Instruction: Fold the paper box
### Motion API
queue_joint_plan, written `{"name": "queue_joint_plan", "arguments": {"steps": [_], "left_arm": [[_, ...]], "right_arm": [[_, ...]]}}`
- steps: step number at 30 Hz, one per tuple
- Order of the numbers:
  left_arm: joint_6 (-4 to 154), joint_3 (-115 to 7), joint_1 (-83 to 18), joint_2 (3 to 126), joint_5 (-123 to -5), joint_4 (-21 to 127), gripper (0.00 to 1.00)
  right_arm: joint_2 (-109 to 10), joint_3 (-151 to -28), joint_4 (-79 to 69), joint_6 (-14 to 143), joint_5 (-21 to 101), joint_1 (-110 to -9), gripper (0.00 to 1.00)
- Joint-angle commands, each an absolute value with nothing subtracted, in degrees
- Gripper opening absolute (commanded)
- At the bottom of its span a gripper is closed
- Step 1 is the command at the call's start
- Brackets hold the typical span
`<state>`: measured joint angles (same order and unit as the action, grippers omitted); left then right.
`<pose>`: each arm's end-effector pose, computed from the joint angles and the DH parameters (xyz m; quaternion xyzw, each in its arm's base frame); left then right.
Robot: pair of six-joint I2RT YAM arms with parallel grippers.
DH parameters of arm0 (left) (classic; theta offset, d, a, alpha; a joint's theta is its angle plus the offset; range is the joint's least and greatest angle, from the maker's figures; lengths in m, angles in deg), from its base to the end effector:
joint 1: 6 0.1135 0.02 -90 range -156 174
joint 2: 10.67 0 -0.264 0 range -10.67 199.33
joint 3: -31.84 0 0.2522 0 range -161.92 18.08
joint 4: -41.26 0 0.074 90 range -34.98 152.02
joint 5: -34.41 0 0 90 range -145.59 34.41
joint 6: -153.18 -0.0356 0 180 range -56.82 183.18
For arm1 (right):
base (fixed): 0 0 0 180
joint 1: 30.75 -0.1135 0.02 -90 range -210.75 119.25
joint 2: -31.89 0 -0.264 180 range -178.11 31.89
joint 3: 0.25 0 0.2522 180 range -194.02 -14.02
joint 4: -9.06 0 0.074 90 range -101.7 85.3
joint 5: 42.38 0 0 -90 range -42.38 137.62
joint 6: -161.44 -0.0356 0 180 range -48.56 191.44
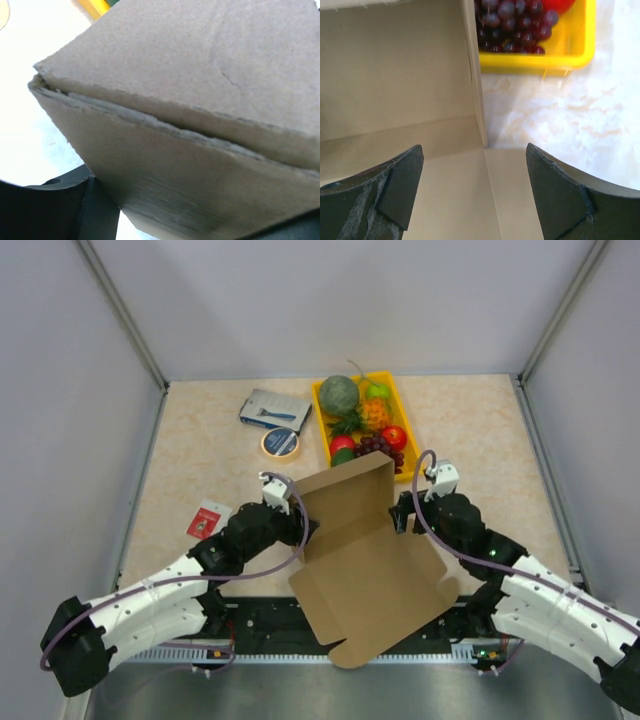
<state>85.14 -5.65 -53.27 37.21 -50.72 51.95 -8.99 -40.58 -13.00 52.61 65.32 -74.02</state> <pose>0.1333 -0.1398 0.2245 0.1570 0.8090 -0.2923 0.4852 0.1328 0.1102 0.2424 -0.0906 0.8215 0.1731 0.5356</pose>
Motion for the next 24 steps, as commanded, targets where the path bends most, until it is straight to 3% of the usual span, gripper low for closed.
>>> {"name": "queue_joint_plan", "arguments": {"steps": [1, 3, 6, 10, 24], "left_arm": [[86.38, -4.34, -53.11, 33.81, -48.56, 47.99, 0.59], [86.99, -3.98, -53.20, 33.45, -47.94, 49.66, 0.59], [87.79, -4.51, -53.03, 33.89, -45.66, 52.29, 0.48], [90.86, -5.92, -53.11, 33.98, -38.29, 58.09, 0.41], [92.27, -4.77, -52.85, 21.76, -30.45, 64.60, 0.43]], "right_arm": [[-11.51, -47.57, -27.26, 44.39, 58.80, -71.54, 0.83], [-15.89, -53.19, -36.71, 40.71, 54.59, -70.48, 0.84], [-21.17, -62.33, -49.92, 36.74, 52.99, -69.95, 0.86], [-19.98, -64.48, -64.09, 35.32, 48.33, -69.95, 0.87], [-7.40, -44.69, -56.02, 18.45, 38.92, -69.95, 0.90]]}}
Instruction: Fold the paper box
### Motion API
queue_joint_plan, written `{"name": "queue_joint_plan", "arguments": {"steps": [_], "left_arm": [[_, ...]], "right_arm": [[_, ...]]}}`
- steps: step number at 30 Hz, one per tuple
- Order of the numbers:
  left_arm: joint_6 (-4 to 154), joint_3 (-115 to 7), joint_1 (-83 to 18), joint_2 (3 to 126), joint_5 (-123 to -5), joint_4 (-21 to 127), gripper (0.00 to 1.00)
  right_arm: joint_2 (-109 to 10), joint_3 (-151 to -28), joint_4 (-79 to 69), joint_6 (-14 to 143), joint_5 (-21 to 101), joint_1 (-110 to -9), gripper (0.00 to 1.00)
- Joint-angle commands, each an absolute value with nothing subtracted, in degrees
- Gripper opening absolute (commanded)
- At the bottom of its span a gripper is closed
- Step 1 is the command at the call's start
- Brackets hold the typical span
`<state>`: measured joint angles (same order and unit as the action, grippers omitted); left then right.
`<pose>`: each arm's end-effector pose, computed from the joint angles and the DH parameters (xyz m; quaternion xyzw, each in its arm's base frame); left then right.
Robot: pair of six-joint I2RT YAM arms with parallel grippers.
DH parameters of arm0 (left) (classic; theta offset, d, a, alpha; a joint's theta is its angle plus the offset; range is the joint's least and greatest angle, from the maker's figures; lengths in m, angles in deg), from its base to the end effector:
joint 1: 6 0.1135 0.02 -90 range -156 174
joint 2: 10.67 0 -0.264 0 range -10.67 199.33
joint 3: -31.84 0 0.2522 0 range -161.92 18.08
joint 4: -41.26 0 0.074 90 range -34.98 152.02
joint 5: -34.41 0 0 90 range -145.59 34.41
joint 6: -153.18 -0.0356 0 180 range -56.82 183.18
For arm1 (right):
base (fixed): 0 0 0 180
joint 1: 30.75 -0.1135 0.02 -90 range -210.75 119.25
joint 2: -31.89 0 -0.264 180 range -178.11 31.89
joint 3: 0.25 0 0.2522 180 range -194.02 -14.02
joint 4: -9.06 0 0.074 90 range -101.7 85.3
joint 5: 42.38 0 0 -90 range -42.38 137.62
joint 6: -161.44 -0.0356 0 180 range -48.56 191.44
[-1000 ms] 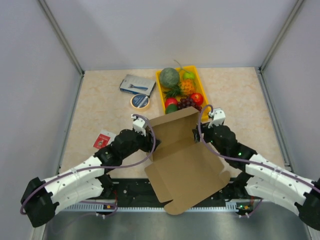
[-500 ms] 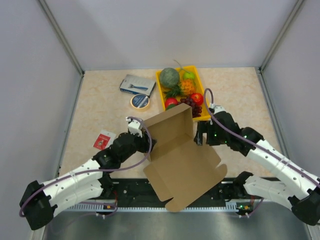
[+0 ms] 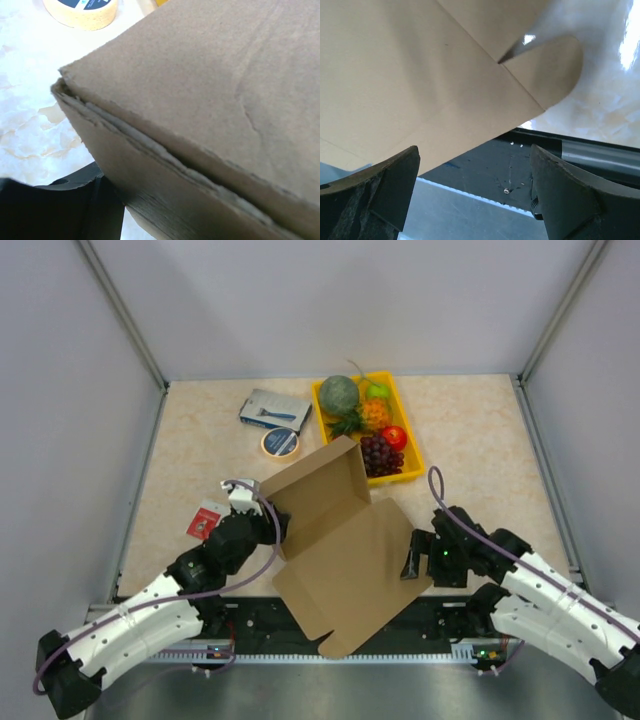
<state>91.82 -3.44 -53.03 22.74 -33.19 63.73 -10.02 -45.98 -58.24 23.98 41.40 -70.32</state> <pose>0.1134 -0.1018 0.2295 0.0197 0.8138 -0.2164 0.5390 0.0931 0.0820 0.2088 0.0545 0.9705 0.1960 0.1297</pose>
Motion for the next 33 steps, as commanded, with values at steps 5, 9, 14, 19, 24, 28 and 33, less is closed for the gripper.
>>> {"name": "queue_joint_plan", "arguments": {"steps": [5, 9, 14, 19, 24, 28, 33], "left_arm": [[92.97, -5.39, -52.76, 20.36, -29.14, 66.36, 0.42], [94.73, -6.88, -52.85, 18.78, -26.85, 69.69, 0.42], [93.59, -6.97, -52.76, 17.81, -27.81, 68.82, 0.42], [93.24, -5.48, -52.76, 17.19, -29.66, 67.51, 0.44], [93.06, -6.53, -52.76, 18.94, -36.24, 68.82, 0.77], [93.76, -10.04, -52.76, 20.61, -42.04, 74.79, 0.83], [96.14, -16.62, -52.68, 19.05, -40.38, 87.43, 0.85]], "right_arm": [[-6.87, -44.25, -59.10, 18.45, 43.31, -69.60, 0.90], [-8.19, -41.44, -54.28, 17.04, 37.98, -69.33, 0.90], [-8.27, -40.30, -52.34, 17.74, 38.04, -69.33, 0.90], [-9.41, -39.85, -50.49, 19.76, 39.88, -69.33, 0.89], [-11.78, -41.87, -47.77, 22.66, 43.22, -69.33, 0.89], [-16.09, -43.19, -46.10, 23.02, 45.51, -69.25, 0.89], [-19.96, -47.58, -46.71, 23.54, 50.60, -69.25, 0.88]]}}
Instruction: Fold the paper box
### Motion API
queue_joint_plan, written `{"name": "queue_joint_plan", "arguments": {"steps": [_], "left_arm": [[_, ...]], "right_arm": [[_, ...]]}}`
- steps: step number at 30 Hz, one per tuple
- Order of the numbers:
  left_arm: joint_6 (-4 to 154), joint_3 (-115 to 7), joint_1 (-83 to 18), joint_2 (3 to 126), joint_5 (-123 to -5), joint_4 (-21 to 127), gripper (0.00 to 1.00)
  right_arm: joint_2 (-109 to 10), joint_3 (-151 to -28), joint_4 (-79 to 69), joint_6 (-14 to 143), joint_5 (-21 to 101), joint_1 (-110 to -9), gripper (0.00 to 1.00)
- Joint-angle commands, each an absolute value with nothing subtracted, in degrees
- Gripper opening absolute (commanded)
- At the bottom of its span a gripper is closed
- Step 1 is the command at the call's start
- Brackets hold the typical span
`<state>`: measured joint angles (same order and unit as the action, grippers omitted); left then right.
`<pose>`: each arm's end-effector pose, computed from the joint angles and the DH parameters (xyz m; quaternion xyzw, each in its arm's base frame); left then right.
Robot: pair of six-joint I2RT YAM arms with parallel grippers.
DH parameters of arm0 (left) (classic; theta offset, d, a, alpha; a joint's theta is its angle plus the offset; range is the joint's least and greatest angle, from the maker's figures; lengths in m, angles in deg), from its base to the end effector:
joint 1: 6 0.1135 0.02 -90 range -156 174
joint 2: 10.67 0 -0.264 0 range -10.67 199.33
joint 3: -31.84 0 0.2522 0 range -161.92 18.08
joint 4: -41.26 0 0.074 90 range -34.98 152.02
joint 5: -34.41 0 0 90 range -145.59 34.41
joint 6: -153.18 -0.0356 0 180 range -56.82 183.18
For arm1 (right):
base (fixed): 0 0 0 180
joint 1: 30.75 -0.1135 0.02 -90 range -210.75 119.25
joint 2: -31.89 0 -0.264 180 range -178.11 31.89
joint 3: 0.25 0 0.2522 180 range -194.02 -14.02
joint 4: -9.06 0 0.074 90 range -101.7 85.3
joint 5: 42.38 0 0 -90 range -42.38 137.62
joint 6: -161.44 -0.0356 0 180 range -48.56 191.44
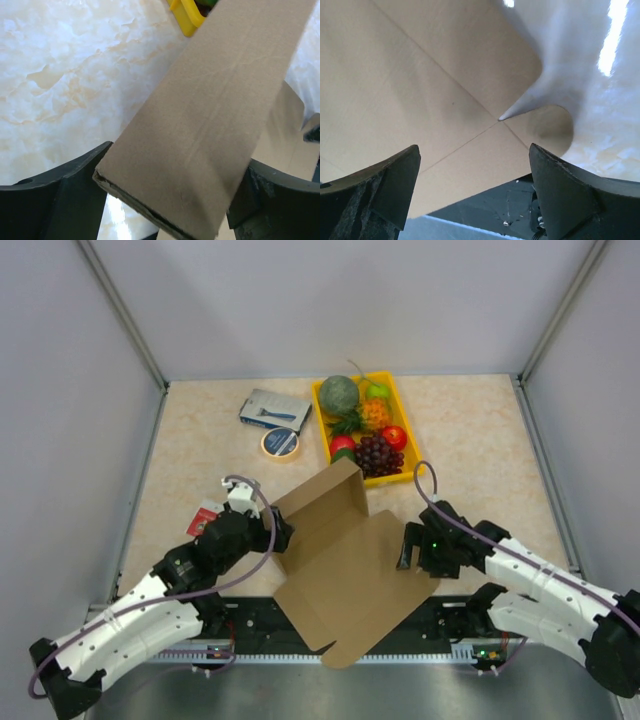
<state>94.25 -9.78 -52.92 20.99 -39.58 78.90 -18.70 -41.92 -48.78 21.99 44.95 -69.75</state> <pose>0.1025 -0.0952 0.2454 0.0455 0.8492 -0.2298 0.4732 0.1115 0.0924 0.1777 0.0845 0.9756 0.1568 0.1284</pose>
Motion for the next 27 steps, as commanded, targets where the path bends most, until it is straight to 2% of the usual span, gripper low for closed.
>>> {"name": "queue_joint_plan", "arguments": {"steps": [1, 8, 14, 15, 19, 22, 27], "left_arm": [[96.05, -17.68, -52.76, 18.34, -40.47, 88.59, 0.85], [93.43, -30.51, -52.76, 16.48, -41.87, 94.57, 0.84], [87.89, -36.06, -52.76, 22.26, -53.72, 91.08, 0.79], [87.18, -36.15, -52.76, 23.77, -55.31, 90.10, 0.73], [84.27, -37.47, -52.85, 32.38, -64.45, 87.11, 0.60], [84.45, -37.21, -52.85, 35.03, -67.26, 82.20, 0.58], [83.05, -36.33, -52.85, 35.29, -69.65, 78.14, 0.61]], "right_arm": [[-19.96, -48.20, -47.32, 23.63, 51.57, -69.25, 0.88], [-19.26, -49.44, -50.39, 23.20, 52.11, -69.25, 0.89], [-19.09, -48.64, -59.43, 22.41, 54.90, -69.25, 0.88], [-19.00, -49.34, -60.59, 21.79, 56.05, -69.25, 0.88], [-16.98, -49.26, -63.32, 14.52, 61.32, -69.16, 0.88], [-14.61, -46.54, -61.93, 10.19, 65.11, -67.76, 0.78], [-10.57, -41.01, -55.16, 12.73, 61.52, -62.05, 0.62]]}}
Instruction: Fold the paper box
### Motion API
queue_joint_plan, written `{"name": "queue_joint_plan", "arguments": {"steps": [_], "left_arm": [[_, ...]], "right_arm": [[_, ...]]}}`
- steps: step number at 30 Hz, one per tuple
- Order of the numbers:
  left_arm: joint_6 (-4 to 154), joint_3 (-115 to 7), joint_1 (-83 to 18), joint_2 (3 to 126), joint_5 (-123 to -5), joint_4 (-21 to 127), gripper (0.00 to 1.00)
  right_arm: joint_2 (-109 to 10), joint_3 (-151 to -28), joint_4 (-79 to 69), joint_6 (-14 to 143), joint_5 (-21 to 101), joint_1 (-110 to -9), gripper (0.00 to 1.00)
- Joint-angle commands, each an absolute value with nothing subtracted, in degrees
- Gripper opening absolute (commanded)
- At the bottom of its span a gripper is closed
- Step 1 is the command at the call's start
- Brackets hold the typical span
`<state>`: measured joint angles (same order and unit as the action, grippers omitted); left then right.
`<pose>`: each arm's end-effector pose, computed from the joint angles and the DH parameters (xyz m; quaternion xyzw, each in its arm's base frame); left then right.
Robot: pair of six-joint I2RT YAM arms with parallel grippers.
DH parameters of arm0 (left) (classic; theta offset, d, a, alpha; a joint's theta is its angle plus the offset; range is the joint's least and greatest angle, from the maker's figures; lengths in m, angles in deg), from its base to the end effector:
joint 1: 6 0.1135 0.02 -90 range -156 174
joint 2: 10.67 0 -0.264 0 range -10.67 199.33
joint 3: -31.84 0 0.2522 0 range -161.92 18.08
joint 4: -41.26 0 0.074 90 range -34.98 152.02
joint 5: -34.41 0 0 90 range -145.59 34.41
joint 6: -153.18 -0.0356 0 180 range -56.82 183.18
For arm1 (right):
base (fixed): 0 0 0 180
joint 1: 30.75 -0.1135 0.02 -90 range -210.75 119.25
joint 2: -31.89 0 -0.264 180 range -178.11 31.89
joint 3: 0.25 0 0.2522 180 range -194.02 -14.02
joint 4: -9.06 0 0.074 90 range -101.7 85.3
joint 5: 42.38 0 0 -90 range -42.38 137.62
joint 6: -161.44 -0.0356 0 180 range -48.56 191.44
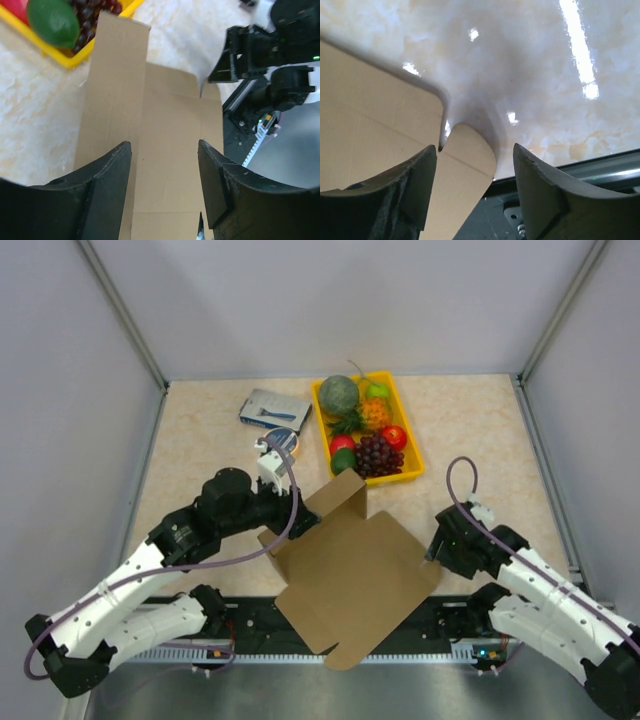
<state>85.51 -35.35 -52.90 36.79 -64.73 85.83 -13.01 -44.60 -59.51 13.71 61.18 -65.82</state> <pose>0.1175 -0.1338 0.3473 0.2206 0.8116 -0.3602 0.4036 0.1062 0.0644 0.1960 0.2128 0.9533 0.0502 0.2082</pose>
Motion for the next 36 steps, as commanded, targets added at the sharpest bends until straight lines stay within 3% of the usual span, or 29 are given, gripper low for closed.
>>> {"name": "queue_joint_plan", "arguments": {"steps": [1, 5, 11, 18, 20, 21, 22, 25, 32, 36], "left_arm": [[82.00, -36.50, -52.85, 35.73, -70.00, 78.92, 0.62], [80.32, -37.30, -52.85, 37.40, -70.00, 81.83, 0.70], [79.27, -36.41, -52.76, 38.11, -69.74, 82.27, 0.72], [79.00, -36.77, -52.76, 37.93, -69.65, 81.92, 0.70], [79.00, -37.12, -52.85, 38.46, -70.79, 81.31, 0.69], [78.48, -37.29, -52.76, 38.81, -71.75, 81.13, 0.68], [78.30, -37.73, -52.85, 39.68, -73.93, 81.04, 0.68], [76.02, -40.88, -54.34, 42.49, -76.16, 82.70, 0.65], [68.72, -52.93, -72.08, 52.95, -56.67, 94.48, 0.73], [69.68, -56.10, -78.94, 61.72, -52.34, 96.68, 0.74]], "right_arm": [[-9.95, -40.04, -52.80, 13.78, 60.64, -60.30, 0.60], [-10.29, -37.66, -50.23, 16.33, 57.64, -58.70, 0.61], [-10.21, -32.57, -42.34, 18.27, 49.39, -58.79, 0.61], [-1.43, -31.94, -39.77, 21.17, 45.16, -58.70, 0.25], [-0.45, -34.04, -39.25, 21.87, 43.41, -58.70, 0.20], [-1.06, -35.10, -38.89, 22.66, 42.71, -58.70, 0.06], [-1.94, -36.33, -38.89, 23.36, 41.22, -58.79, 0.00], [-7.64, -42.21, -39.33, 25.56, 36.83, -58.70, 0.00], [-16.00, -59.07, -45.48, 26.45, 34.44, -58.70, 0.00], [-18.47, -62.53, -47.06, 25.39, 32.60, -58.79, 0.00]]}}
